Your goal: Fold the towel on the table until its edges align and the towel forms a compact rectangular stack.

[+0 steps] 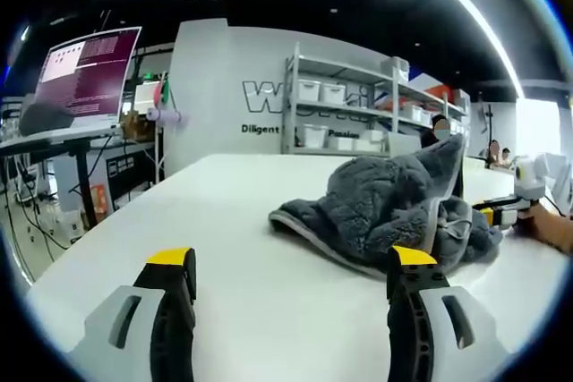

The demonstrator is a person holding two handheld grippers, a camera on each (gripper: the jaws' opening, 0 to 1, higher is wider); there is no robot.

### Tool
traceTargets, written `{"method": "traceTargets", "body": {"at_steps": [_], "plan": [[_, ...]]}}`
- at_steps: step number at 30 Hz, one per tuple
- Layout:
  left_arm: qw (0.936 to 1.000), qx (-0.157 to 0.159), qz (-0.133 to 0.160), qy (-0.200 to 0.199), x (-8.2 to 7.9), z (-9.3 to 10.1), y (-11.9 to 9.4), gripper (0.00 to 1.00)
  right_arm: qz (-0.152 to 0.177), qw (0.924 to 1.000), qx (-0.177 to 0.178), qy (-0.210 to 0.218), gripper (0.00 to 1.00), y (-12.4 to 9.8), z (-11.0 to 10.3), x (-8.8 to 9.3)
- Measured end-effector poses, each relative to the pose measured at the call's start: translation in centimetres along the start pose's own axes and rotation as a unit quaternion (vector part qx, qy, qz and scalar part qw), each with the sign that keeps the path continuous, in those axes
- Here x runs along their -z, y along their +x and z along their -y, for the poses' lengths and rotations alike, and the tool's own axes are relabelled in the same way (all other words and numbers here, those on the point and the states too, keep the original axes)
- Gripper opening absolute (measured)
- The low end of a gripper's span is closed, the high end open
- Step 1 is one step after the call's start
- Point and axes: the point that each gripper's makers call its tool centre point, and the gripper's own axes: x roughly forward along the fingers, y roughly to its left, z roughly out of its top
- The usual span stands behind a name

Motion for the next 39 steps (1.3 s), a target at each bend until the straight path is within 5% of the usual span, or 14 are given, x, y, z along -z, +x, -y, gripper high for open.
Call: {"method": "traceTargets", "body": {"at_steps": [10,18,25,34,39], "plan": [[1.0,0.001,-0.002,0.001,-0.2,-0.4,0.4,0.86,0.001,0.9993,-0.005,-0.037,0.04,0.1,-0.4,0.1],[0.9999,0.009,0.005,-0.003,-0.7,-0.5,0.6,0.86,0.002,0.9962,-0.012,-0.087,0.01,-0.4,-1.2,-0.1],[0.9999,0.008,0.005,-0.002,-0.7,-0.4,0.5,0.86,0.055,0.9932,0.002,-0.102,0.01,-1.3,-1.1,-2.4],[1.0,0.007,0.005,-0.001,-0.6,-0.3,0.4,0.86,0.1,0.9696,0.049,-0.218,0.01,-2.3,-1.5,-4.6],[0.9999,0.008,0.006,-0.001,-0.6,-0.2,0.4,0.86,0.119,0.9384,0.088,-0.312,0.01,-2.8,-1.7,-5.8]]}}
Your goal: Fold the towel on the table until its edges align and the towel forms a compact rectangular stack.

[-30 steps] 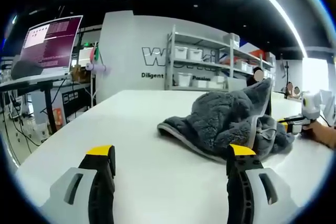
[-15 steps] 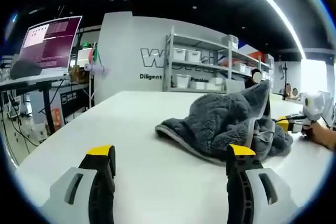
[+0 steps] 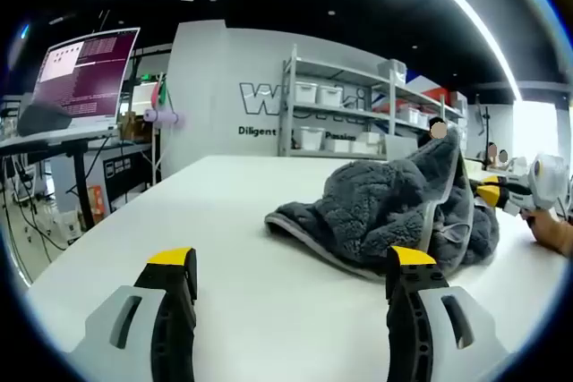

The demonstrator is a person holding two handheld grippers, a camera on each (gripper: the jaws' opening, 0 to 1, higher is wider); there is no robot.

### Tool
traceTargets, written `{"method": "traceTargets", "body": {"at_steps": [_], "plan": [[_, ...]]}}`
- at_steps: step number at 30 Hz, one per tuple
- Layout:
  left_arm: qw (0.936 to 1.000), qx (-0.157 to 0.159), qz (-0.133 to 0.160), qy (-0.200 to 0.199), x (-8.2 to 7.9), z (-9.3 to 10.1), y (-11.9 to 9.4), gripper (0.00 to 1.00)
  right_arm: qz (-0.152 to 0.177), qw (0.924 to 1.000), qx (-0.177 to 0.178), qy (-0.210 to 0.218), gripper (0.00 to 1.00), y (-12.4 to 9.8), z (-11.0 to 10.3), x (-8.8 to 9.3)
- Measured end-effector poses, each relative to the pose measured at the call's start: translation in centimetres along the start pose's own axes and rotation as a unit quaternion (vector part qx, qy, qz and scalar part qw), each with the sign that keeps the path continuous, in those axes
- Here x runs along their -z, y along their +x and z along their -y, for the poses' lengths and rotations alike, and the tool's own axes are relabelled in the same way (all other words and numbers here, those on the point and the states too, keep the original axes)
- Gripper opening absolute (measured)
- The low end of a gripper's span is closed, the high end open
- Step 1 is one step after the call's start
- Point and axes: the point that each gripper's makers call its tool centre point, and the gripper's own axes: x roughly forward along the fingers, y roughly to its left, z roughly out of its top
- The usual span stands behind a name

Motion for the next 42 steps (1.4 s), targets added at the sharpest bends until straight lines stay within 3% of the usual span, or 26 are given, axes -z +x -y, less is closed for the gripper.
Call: {"method": "traceTargets", "body": {"at_steps": [5,9,11,14,17,23,30,37,42], "plan": [[1.0,0.0,0.001,0.001,0.1,0.1,-0.1,0.86,0.036,0.9944,0.036,-0.093,0.01,0.2,1.4,-2.3],[1.0,0.0,0.001,0.001,0.1,0.2,-0.2,0.86,0.052,0.9881,0.063,-0.13,0.01,-0.2,2.2,-3.3],[1.0,-0.001,0.001,0.001,0.2,0.2,-0.2,0.86,0.055,0.9793,0.092,-0.172,0.01,-0.5,3.2,-3.8],[1.0,-0.001,0.001,0.001,0.3,0.3,-0.3,0.86,0.055,0.9732,0.106,-0.197,0.01,-0.4,3.7,-4.1],[1.0,-0.001,0.001,0.001,0.3,0.4,-0.3,0.86,0.047,0.9619,0.127,-0.238,0.01,-0.6,4.3,-4.3],[1.0,-0.001,0.0,0.001,0.4,0.5,-0.4,0.86,0.048,0.9518,0.165,-0.254,0.01,-1.7,5.7,-4.9],[1.0,-0.001,0.0,0.001,0.6,0.8,-0.7,0.86,0.058,0.9489,0.174,-0.256,0.01,-2.6,6.2,-5.4],[1.0,-0.001,0.0,0.001,0.8,1.2,-0.9,0.86,0.059,0.9512,0.203,-0.225,0.01,-3.8,8.2,-5.4],[1.0,0.0,-0.001,0.0,1.0,1.4,-1.1,0.86,0.038,0.9558,0.219,-0.193,0.01,-4.3,9.7,-4.2]]}}
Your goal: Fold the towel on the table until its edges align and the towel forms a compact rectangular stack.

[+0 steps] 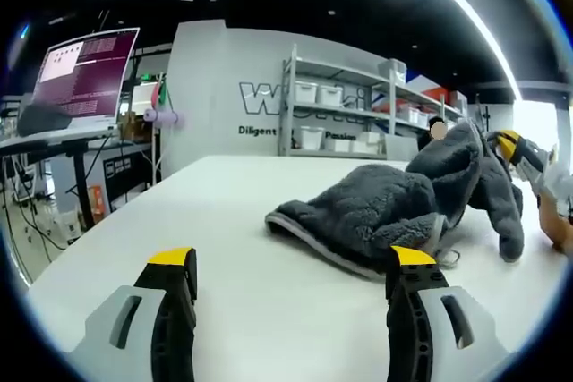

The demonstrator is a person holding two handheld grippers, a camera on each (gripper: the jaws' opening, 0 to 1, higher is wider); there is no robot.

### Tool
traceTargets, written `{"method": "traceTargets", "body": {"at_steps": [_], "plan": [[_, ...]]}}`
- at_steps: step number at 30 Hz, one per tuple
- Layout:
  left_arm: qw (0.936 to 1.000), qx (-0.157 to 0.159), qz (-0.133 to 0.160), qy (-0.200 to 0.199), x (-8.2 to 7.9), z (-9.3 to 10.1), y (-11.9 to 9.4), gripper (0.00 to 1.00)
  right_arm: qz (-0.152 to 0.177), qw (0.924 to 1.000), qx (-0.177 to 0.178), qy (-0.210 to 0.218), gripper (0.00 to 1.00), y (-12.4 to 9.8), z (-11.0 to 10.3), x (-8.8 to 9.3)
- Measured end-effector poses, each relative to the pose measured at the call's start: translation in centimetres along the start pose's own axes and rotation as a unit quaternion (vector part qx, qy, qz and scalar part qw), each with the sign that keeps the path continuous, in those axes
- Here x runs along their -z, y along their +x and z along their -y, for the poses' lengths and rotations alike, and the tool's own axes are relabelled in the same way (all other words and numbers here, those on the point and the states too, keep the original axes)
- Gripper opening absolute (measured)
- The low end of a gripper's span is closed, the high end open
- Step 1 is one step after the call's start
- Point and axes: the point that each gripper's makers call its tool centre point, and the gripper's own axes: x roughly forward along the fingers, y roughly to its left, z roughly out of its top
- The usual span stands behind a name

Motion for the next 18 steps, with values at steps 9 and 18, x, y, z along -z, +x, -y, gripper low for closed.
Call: {"method": "traceTargets", "body": {"at_steps": [9,18], "plan": [[1.0,0.0,-0.002,0.001,0.3,0.5,-0.3,0.86,-0.039,0.9987,0.023,0.025,0.01,-0.2,1.3,2.3],[1.0,0.0,-0.002,0.001,0.6,0.9,-0.6,0.86,-0.056,0.9975,0.041,0.012,0.01,-0.4,2.3,3.2]]}}
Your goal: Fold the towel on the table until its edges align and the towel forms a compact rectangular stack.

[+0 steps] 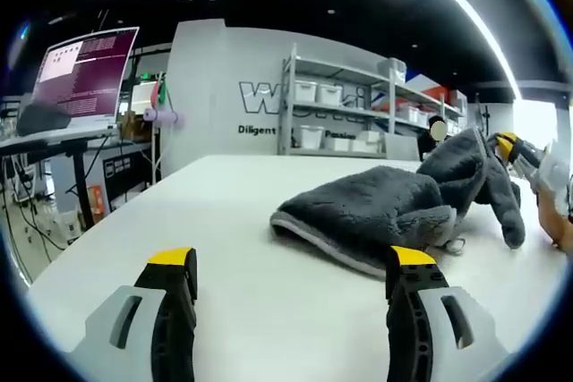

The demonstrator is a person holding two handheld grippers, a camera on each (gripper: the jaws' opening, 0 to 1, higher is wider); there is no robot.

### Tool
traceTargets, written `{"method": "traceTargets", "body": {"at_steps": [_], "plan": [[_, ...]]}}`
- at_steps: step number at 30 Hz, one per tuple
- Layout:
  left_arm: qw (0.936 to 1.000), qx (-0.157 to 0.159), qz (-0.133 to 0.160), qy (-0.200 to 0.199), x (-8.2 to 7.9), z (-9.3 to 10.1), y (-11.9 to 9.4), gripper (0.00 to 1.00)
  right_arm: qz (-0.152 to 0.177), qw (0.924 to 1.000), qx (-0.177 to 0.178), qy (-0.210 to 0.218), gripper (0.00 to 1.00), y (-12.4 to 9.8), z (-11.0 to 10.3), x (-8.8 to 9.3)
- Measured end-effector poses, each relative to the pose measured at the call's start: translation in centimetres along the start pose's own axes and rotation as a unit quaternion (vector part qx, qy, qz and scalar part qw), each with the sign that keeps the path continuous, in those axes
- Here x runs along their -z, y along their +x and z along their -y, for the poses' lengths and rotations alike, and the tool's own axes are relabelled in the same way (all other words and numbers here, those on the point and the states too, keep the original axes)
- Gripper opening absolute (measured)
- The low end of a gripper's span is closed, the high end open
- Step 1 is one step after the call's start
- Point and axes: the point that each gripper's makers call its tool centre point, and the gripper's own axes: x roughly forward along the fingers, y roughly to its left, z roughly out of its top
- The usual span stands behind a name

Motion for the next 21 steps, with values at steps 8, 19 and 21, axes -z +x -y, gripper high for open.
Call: {"method": "traceTargets", "body": {"at_steps": [8,19,21], "plan": [[1.0,0.0,-0.002,0.0,-0.3,-0.7,0.6,0.85,-0.027,0.9995,0.004,0.018,0.02,0.2,0.4,1.5],[1.0,0.001,-0.004,0.001,-0.3,-0.8,0.7,0.85,-0.107,0.991,0.0,0.08,0.02,0.5,0.5,6.7],[1.0,0.001,-0.004,0.001,-0.4,-0.9,0.8,0.85,-0.111,0.9901,0.005,0.085,0.02,0.6,0.8,7.1]]}}
